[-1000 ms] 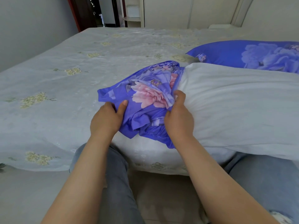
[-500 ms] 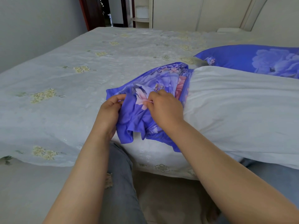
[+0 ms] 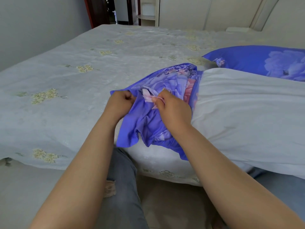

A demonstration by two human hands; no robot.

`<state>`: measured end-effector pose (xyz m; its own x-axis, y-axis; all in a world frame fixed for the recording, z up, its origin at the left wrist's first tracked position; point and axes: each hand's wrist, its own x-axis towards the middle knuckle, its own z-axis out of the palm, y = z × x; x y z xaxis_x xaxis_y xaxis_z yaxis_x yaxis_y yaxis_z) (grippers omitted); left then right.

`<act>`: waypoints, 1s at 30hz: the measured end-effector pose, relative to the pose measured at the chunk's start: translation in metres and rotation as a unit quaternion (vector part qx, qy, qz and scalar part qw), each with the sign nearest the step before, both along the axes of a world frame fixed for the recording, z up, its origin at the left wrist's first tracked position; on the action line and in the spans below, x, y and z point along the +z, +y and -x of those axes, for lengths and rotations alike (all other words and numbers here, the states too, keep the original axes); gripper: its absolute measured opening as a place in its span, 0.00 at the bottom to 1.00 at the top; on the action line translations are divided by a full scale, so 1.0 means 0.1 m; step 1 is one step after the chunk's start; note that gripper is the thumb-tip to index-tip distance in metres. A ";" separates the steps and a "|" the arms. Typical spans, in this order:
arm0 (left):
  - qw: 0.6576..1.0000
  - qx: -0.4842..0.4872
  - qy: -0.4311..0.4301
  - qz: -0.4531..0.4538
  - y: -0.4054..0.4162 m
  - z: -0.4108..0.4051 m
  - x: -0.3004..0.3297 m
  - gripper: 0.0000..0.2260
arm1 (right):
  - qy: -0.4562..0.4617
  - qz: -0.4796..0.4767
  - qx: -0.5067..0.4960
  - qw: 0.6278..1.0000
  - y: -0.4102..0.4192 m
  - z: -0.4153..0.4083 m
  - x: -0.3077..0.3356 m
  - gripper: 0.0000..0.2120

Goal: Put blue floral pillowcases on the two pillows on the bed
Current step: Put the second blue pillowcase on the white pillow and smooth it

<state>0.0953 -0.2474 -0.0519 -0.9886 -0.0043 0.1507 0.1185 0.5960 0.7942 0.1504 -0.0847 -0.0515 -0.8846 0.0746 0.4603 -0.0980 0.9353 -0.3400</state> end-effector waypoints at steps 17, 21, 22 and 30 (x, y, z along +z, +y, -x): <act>0.987 -0.077 -0.132 -0.041 0.12 0.06 0.06 0.10 | -0.025 0.175 -0.036 0.984 0.20 0.16 -0.07 0.10; 0.989 -0.078 -0.124 0.010 -0.02 -0.02 0.03 0.12 | 0.111 0.016 -0.016 0.994 0.11 0.10 -0.19 0.06; 0.989 -0.072 -0.132 -0.012 -0.06 -0.03 0.04 0.10 | 0.138 -0.005 -0.015 0.990 0.11 0.09 -0.18 0.05; 0.938 -0.031 -0.188 -0.290 -0.12 -0.40 -0.22 0.04 | -0.057 -0.097 -0.013 0.994 0.04 -0.06 0.13 0.13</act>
<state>0.1354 -0.2597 -0.0736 -0.9723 0.0815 -0.2189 -0.2151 0.0525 0.9752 0.1560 -0.0807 -0.0382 -0.9308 0.0171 0.3651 -0.0450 0.9860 -0.1607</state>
